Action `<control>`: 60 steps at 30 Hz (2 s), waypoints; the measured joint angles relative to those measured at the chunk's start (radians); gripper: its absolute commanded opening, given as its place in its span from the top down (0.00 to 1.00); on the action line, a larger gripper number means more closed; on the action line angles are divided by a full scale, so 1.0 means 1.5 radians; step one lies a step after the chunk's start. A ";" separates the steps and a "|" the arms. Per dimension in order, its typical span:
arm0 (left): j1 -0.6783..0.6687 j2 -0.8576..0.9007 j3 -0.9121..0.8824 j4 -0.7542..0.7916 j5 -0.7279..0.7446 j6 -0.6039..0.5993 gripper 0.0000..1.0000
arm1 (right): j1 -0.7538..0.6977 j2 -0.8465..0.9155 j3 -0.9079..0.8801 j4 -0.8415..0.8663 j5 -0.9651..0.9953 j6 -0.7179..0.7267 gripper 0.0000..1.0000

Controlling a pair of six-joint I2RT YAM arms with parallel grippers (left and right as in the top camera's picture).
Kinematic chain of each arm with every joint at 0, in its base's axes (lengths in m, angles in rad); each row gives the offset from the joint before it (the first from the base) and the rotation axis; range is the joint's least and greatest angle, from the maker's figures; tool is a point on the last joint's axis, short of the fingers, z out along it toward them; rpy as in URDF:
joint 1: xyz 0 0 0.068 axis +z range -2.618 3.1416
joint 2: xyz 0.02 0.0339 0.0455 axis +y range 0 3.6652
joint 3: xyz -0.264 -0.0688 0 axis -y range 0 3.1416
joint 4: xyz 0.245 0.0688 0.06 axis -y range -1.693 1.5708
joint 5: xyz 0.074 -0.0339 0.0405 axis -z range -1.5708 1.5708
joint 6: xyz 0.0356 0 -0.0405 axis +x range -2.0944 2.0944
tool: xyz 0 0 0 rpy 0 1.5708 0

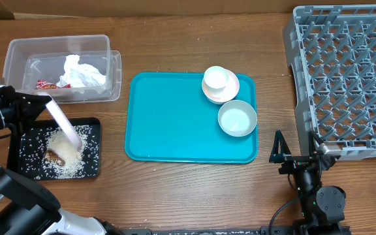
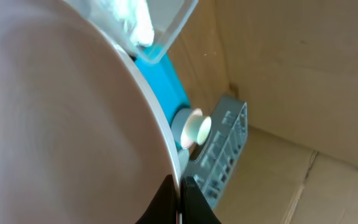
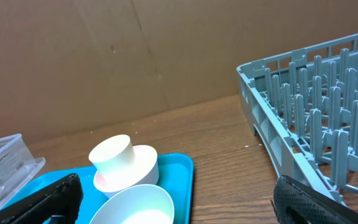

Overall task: Sort waste into correct bins and load items into the dishwasher
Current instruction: 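Tilt the plate with the left gripper to dump rice onto black tray, then carry the emptied plate right back over the teal tray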

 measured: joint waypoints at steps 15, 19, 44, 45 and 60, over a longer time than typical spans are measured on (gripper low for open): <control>0.005 0.002 -0.001 -0.018 0.015 0.031 0.96 | 0.000 0.000 0.000 0.000 0.000 -0.001 0.00; 0.005 0.003 -0.001 -0.035 0.014 0.035 0.96 | 0.000 0.000 0.000 0.000 0.000 0.000 0.00; -0.284 -0.017 -0.001 -0.158 0.018 0.151 0.96 | 0.000 0.000 0.000 0.000 0.000 -0.001 0.00; -0.318 -0.021 -0.001 -0.155 0.018 0.151 0.96 | 0.000 0.000 0.000 0.000 0.001 0.000 0.00; -0.847 -0.030 -0.002 0.188 -0.601 -0.202 0.96 | 0.000 0.000 0.000 -0.001 0.000 0.000 0.00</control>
